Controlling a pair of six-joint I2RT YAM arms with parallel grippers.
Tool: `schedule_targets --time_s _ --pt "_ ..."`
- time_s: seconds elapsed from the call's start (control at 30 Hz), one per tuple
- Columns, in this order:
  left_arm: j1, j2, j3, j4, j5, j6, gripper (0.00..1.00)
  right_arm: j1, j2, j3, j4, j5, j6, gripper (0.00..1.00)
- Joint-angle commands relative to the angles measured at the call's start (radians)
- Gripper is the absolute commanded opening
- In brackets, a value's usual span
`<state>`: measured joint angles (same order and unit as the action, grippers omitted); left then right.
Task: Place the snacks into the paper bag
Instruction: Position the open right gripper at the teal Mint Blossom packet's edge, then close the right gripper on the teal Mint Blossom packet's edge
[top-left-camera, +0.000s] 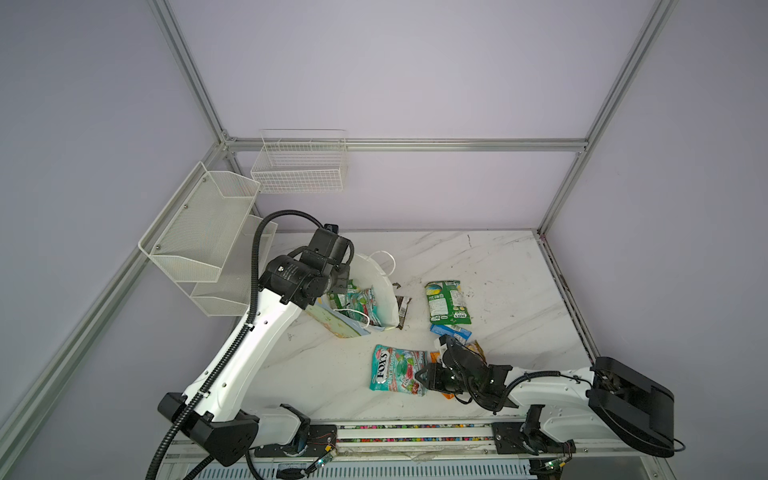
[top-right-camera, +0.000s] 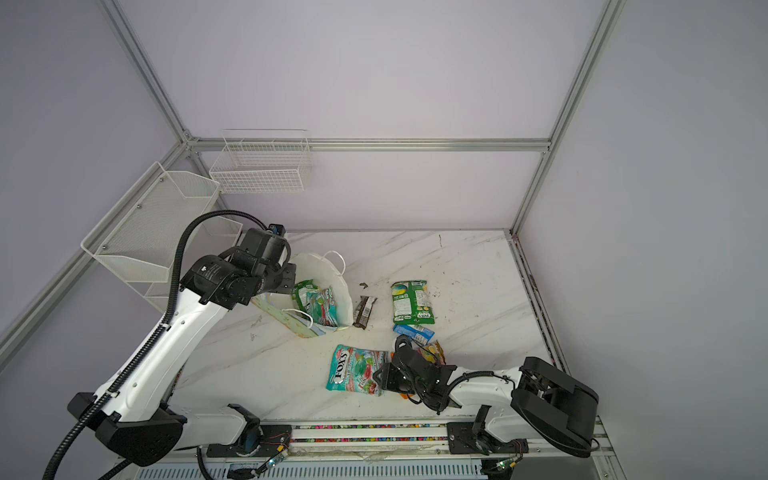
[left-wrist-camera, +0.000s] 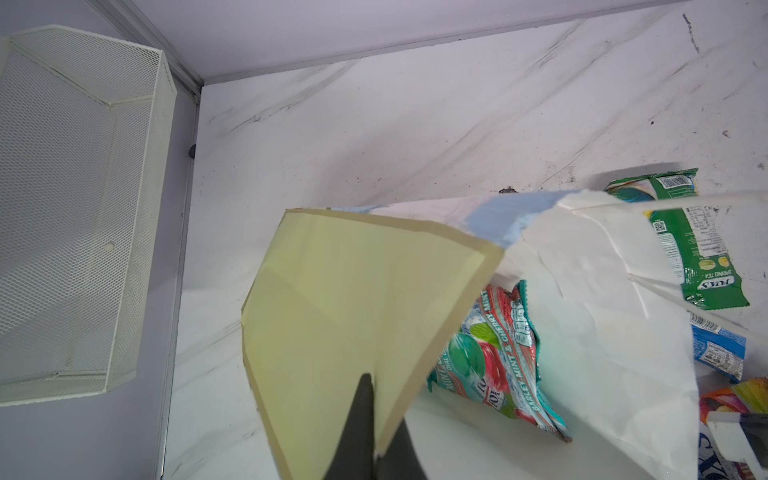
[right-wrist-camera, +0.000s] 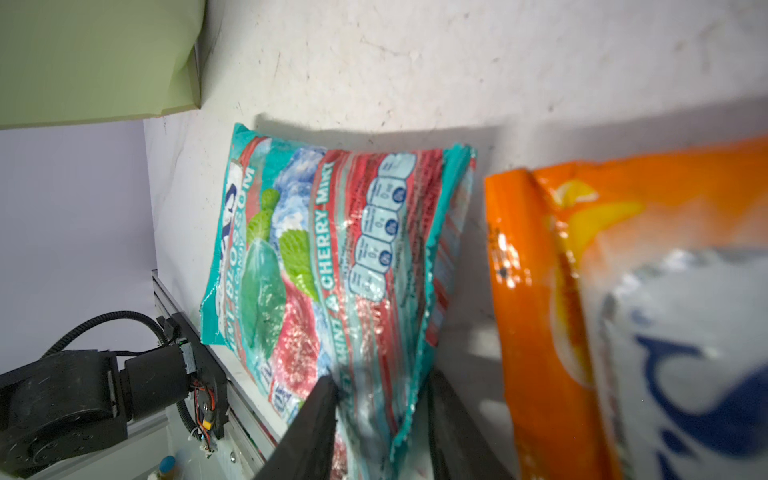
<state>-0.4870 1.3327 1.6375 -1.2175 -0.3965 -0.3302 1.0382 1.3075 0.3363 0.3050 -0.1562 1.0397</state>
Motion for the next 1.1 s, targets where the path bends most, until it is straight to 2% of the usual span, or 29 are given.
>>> schedule_targets --time_s 0.0,0.17,0.6,1.07 --pt "-0.005 -0.020 -0.036 -0.002 0.005 -0.010 0.00 -0.004 0.018 0.002 -0.038 0.000 0.005 0.29" --pt "-0.005 -0.015 -0.034 -0.001 0.008 -0.009 0.00 -0.004 0.007 0.015 -0.069 0.014 0.007 0.16" --pt "-0.005 -0.015 -0.030 0.004 0.005 -0.005 0.00 -0.004 0.001 0.084 -0.149 0.039 -0.067 0.00" --pt "-0.006 -0.015 -0.028 0.004 0.006 -0.005 0.00 -0.004 -0.123 0.110 -0.219 0.084 -0.114 0.00"
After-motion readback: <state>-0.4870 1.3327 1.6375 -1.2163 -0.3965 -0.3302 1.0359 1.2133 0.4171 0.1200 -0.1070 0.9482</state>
